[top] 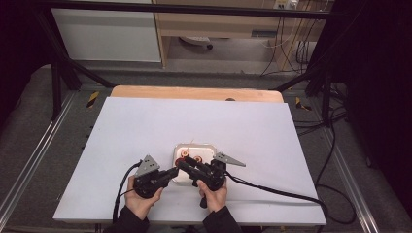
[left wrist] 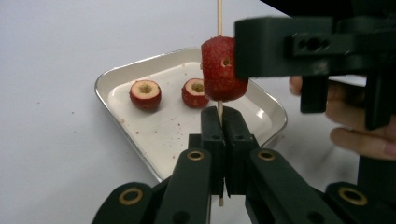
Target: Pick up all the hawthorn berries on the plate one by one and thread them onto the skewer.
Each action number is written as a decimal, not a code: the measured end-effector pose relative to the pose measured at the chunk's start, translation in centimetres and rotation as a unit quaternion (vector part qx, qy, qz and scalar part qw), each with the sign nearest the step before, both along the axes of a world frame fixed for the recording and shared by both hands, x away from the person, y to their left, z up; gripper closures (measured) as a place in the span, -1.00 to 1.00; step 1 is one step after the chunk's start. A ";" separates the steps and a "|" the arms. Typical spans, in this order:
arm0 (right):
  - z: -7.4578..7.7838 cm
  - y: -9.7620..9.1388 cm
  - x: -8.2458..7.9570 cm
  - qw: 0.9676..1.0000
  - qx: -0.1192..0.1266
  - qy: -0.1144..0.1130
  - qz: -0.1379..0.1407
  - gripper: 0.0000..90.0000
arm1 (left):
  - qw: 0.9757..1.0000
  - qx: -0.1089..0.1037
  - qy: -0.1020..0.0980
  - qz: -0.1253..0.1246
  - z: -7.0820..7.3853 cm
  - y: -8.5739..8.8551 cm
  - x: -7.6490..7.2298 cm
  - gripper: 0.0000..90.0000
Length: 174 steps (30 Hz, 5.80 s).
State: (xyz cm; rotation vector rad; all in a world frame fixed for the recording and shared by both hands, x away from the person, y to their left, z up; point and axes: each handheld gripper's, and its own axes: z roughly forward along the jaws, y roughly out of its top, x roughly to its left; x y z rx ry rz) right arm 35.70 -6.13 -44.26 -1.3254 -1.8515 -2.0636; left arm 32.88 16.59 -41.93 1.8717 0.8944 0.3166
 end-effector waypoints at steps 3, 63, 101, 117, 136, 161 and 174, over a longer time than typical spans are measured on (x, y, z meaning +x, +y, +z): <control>0.9 -0.7 0.3 0.998 -0.054 -0.023 0.003 -0.26 | 1.000 0.009 -0.006 0.001 0.1 0.5 0.0 0.97; 3.5 1.1 10.0 0.857 -0.489 0.079 0.140 -0.18 | 0.999 0.045 0.016 0.003 -0.7 4.7 0.5 0.96; 6.0 0.1 8.9 0.916 -0.364 0.129 0.107 0.35 | 0.999 0.038 0.005 0.002 -0.3 4.6 0.1 0.96; 6.9 -2.9 5.9 0.987 -0.134 0.085 0.031 0.35 | 1.000 0.013 -0.006 0.010 0.5 4.2 -0.6 0.96; 6.2 -2.1 4.0 0.998 0.034 -0.007 -0.053 0.36 | 1.000 -0.021 -0.001 0.014 1.4 3.0 -1.7 0.96; 5.1 -1.2 3.2 0.989 0.124 -0.038 -0.070 0.36 | 0.999 -0.036 -0.003 0.004 1.5 0.8 -1.9 0.96; 4.9 -1.0 3.1 0.989 0.124 -0.036 -0.064 0.36 | 0.999 -0.040 -0.001 0.013 1.5 1.0 -1.9 0.96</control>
